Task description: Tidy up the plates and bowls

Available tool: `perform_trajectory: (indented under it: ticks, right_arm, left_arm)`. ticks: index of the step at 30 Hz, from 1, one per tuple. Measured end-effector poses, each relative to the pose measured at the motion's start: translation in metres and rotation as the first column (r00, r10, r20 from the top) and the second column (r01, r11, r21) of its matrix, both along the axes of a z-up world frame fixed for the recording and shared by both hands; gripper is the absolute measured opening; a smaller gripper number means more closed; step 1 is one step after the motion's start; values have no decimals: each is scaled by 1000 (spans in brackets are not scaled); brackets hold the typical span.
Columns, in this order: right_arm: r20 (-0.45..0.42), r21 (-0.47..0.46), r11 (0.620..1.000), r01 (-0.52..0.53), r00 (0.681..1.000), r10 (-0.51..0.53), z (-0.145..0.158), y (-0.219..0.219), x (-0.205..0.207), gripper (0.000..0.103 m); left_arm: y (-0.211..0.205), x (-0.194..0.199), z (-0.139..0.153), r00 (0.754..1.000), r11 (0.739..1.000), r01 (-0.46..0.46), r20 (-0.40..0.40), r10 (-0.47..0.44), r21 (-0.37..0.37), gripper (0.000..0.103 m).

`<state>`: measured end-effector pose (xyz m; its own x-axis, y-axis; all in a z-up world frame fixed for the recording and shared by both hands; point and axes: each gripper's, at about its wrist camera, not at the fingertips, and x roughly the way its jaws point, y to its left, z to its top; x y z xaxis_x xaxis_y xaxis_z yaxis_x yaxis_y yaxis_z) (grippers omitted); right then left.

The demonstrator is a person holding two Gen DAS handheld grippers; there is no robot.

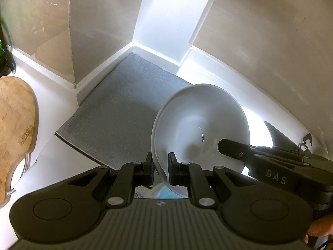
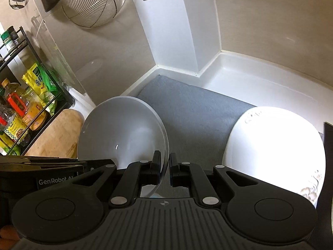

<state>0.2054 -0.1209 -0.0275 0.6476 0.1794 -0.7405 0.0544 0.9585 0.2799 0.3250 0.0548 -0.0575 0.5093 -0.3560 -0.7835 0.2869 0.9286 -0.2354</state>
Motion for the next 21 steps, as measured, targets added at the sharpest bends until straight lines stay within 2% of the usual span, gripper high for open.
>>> perform_trajectory:
  ticks: [10,21]
  right_arm:
    - [-16,7,1000,-7,1000,7,1,1,-28,8]
    - [-82,20,999,-25,996,27,-12,9,-47,9]
  left_arm:
    - [2,-28,-4,999,999,26,-27,-26,19,14]
    - [5,-46,-18,996,997,51,-82,-46,63,14]
